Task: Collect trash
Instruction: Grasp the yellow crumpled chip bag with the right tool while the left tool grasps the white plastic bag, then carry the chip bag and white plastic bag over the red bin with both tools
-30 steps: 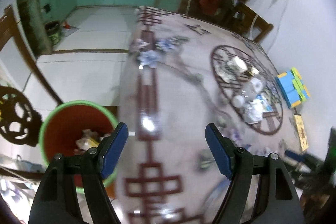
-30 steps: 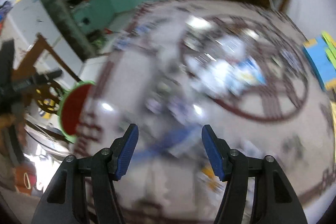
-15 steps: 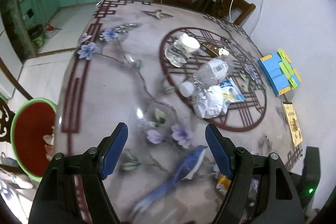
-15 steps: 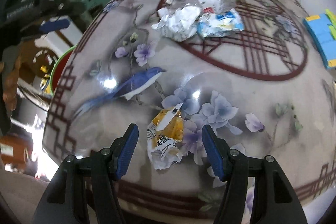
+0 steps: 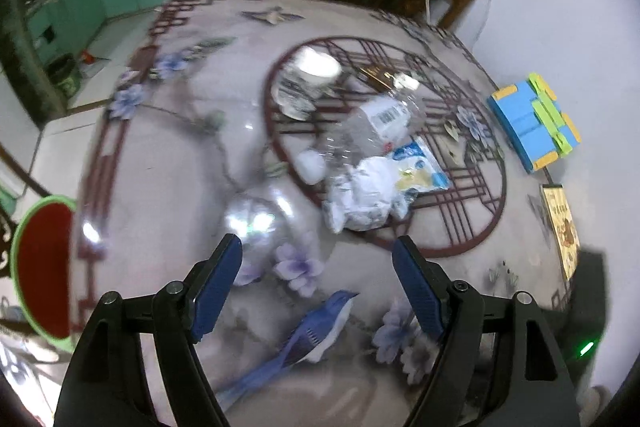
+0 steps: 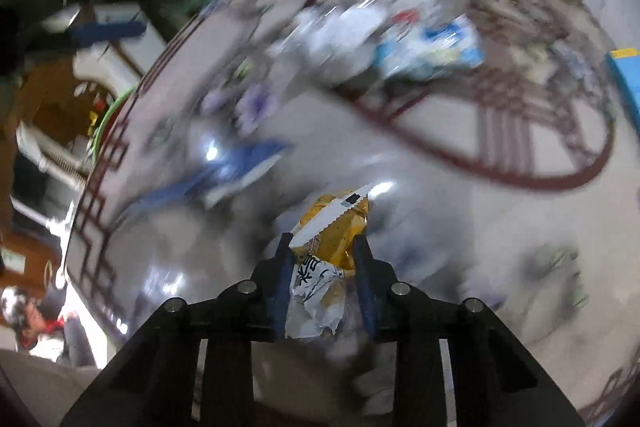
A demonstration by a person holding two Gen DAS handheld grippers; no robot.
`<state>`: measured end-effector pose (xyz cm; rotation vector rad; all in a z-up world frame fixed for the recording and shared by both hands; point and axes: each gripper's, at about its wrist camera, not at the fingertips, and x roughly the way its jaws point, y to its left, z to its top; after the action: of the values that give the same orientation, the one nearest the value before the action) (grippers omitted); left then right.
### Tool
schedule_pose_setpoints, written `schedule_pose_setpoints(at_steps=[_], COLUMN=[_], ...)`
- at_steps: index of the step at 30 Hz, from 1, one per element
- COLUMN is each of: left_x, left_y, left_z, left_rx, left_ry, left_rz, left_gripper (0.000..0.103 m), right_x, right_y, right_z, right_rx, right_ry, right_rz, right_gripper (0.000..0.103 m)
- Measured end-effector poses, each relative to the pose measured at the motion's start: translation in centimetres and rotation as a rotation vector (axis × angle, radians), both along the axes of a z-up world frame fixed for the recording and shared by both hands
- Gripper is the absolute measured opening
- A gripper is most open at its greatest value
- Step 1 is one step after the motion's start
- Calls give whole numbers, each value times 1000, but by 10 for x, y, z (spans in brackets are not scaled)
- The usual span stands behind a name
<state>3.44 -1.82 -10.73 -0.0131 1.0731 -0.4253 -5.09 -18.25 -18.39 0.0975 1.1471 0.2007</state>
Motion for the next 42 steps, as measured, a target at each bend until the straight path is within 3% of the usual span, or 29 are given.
schedule_pose_setpoints(at_steps=[5, 9, 11, 12, 14, 17, 23, 25, 26, 27, 32, 42], left_x=[25, 43, 49, 49, 47, 39, 17, 13, 10, 8, 2, -1], left_y=[-42, -63, -66, -64, -59, -49, -28, -20, -14, -9, 9, 47], left_z=[-35, -63, -73, -73, -68, -53, -22, -16, -12, -8, 3, 26], left_rx=[-11, -5, -14, -31, -45, -64, -66, -57, -56, -53, -36, -10], left_ry=[71, 117, 146, 146, 138, 109, 44, 37, 32, 24, -7, -65], left_rz=[-65, -71, -61, -55, -48, -44, -35, -22, -12, -6, 17, 61], left_gripper=[77, 76, 57, 55, 53, 51, 52, 52, 52, 52, 52, 53], right_x=[14, 18, 20, 19, 14, 5, 4, 9, 10, 12, 15, 30], right_y=[-49, -80, -87, -92, -98, -108, -109, -102, -100, -99, -82, -28], right_z=[11, 12, 11, 11, 14, 17, -2, -9, -12, -13, 8, 78], right_rx=[-6, 72, 99, 97, 108, 132, 147, 85, 75, 85, 68, 72], right_ry=[-45, -39, -29, -29, -56, -71, 3, 35, 42, 45, -20, -182], right_rz=[-145, -215, -231, -249, -295, -339, -359, -361, -361, -364, -327, -239], right_gripper=[25, 27, 38, 49, 57, 58, 58, 53, 25, 18, 10, 9])
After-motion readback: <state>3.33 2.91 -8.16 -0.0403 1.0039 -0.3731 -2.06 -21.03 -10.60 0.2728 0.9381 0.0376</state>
